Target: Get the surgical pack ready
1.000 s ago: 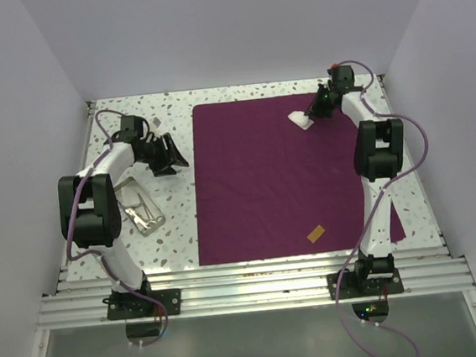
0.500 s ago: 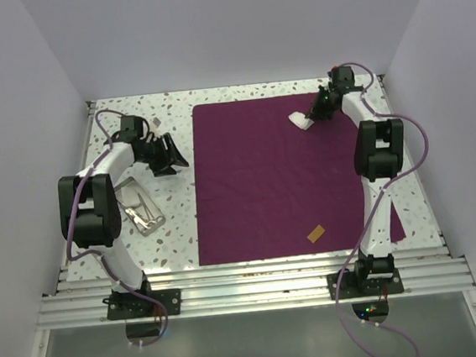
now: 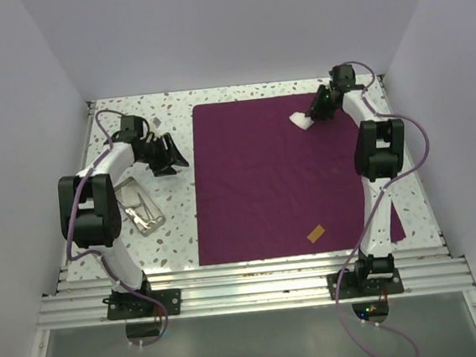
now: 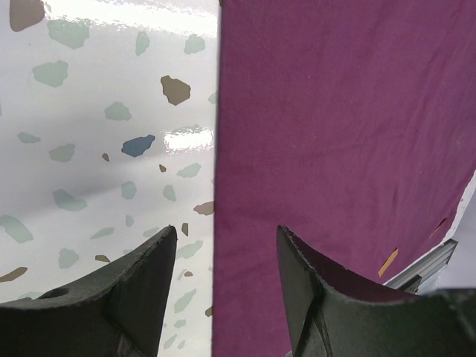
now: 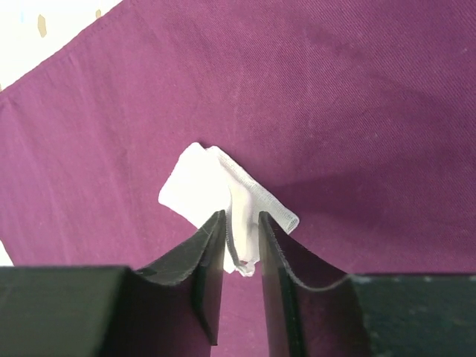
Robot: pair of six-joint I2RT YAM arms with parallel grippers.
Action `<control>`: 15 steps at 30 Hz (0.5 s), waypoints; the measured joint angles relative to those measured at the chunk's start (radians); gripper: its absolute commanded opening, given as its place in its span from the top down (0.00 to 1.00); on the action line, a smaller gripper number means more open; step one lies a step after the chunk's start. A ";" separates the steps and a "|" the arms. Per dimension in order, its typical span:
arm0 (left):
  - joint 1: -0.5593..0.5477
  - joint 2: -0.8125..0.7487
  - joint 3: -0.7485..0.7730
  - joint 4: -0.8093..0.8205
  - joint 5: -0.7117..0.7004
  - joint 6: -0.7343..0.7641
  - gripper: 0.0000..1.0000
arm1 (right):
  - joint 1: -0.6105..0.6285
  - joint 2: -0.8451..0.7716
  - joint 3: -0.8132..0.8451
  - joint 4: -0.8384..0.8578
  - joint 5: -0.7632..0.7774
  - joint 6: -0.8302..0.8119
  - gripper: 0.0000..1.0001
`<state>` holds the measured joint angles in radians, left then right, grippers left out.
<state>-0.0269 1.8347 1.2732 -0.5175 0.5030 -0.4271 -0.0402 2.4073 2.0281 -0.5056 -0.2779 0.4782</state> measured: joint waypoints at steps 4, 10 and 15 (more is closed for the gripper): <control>0.000 0.000 0.000 0.000 0.003 0.000 0.40 | 0.000 0.000 0.001 -0.014 0.008 -0.004 0.60; 0.000 0.000 0.000 0.000 0.010 0.000 0.40 | 0.000 0.000 0.001 -0.033 0.026 -0.010 0.48; 0.000 0.000 0.000 0.000 0.011 0.000 0.40 | -0.002 0.000 0.001 -0.048 0.031 -0.019 0.46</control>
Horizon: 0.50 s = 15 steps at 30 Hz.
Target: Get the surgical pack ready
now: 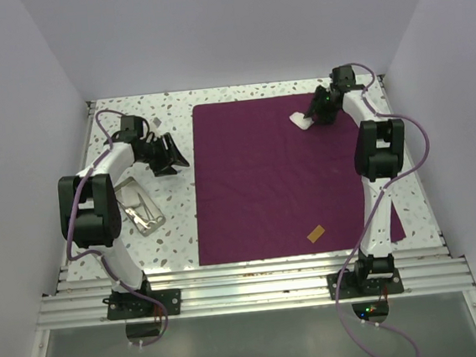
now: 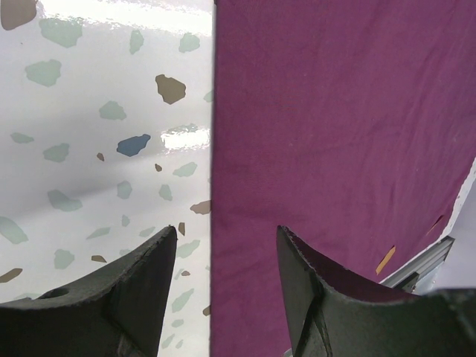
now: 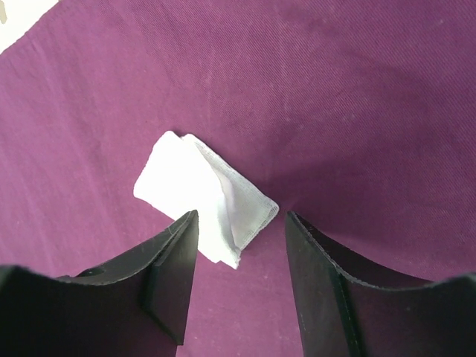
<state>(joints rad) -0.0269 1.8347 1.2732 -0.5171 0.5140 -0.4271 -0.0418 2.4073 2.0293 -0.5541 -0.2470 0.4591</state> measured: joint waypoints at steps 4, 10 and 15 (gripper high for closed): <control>0.000 0.000 0.000 0.000 0.002 0.000 0.40 | 0.000 0.000 0.000 -0.009 0.000 -0.004 0.46; 0.000 0.000 0.000 0.000 0.004 0.000 0.40 | 0.000 0.006 0.002 -0.009 0.000 -0.004 0.47; 0.000 0.000 0.000 0.000 0.006 0.000 0.40 | 0.000 0.016 0.016 -0.010 -0.001 -0.003 0.48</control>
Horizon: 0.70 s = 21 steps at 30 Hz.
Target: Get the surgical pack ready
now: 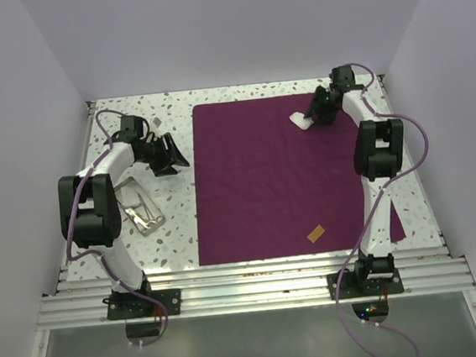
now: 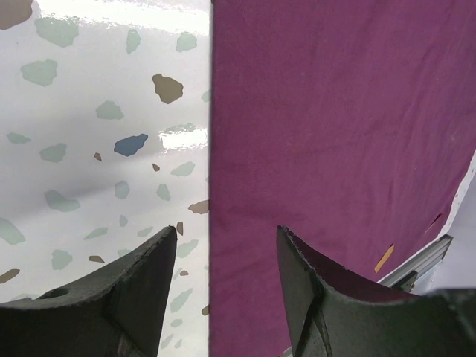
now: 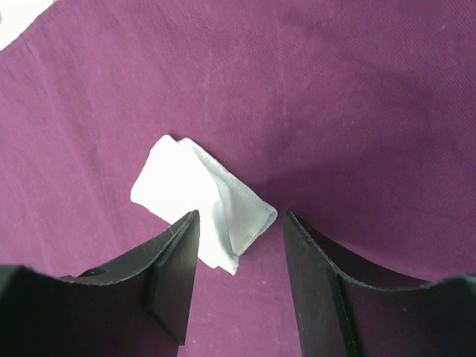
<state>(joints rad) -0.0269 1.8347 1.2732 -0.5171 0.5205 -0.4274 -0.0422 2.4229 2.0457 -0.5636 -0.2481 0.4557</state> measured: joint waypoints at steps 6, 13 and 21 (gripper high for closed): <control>0.000 0.000 0.000 0.000 0.000 0.000 0.40 | 0.002 0.016 0.023 0.000 0.000 -0.001 0.53; 0.000 0.000 0.000 0.000 0.000 0.000 0.40 | 0.003 0.034 0.045 0.001 0.000 -0.003 0.60; 0.000 0.000 0.000 0.000 0.000 0.000 0.40 | 0.006 0.043 0.051 0.004 -0.003 -0.003 0.74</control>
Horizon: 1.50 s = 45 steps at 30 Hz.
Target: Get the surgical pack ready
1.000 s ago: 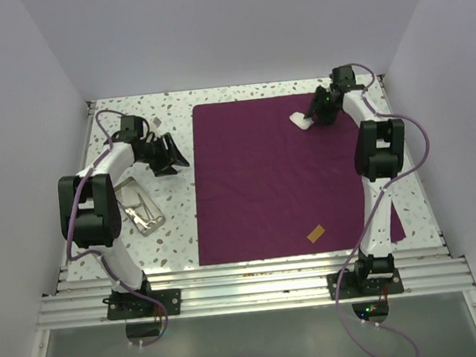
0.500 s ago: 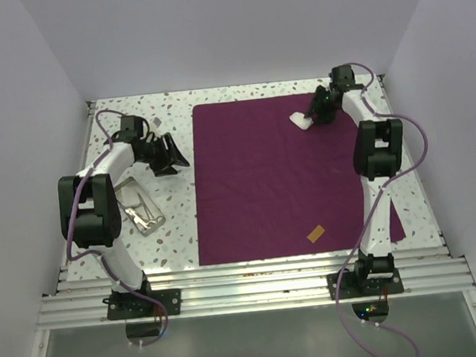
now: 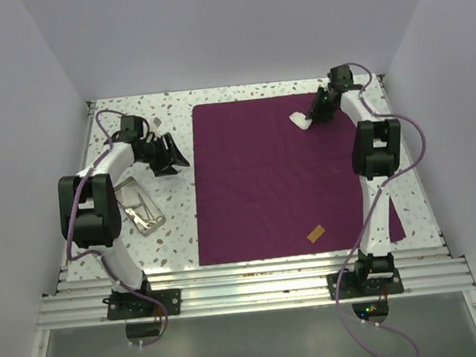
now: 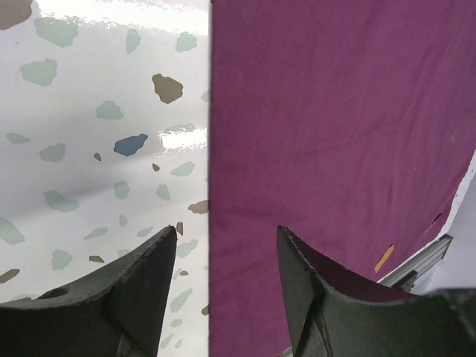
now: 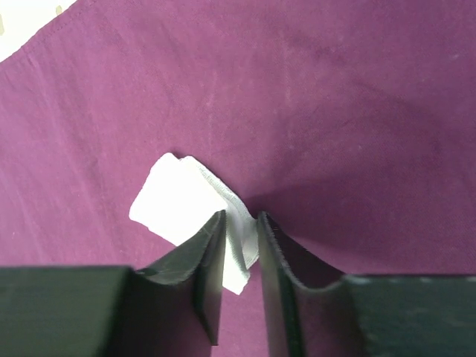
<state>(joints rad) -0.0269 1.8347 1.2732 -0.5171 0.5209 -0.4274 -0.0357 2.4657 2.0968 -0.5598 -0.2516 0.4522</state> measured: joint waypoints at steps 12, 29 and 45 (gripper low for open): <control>0.000 0.000 0.000 0.000 0.000 0.000 0.40 | 0.010 0.010 0.005 -0.002 -0.005 0.000 1.00; 0.000 0.000 0.000 0.018 0.041 -0.004 0.36 | 0.010 0.018 0.070 -0.017 -0.062 0.043 1.00; -0.001 0.003 -0.026 0.154 0.165 -0.117 0.33 | 0.010 -0.039 0.034 -0.011 -0.088 0.116 1.00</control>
<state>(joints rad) -0.0280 1.8374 1.2469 -0.3626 0.6861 -0.5442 -0.0261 2.4268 2.1311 -0.5705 -0.3397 0.5682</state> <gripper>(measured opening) 0.668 0.020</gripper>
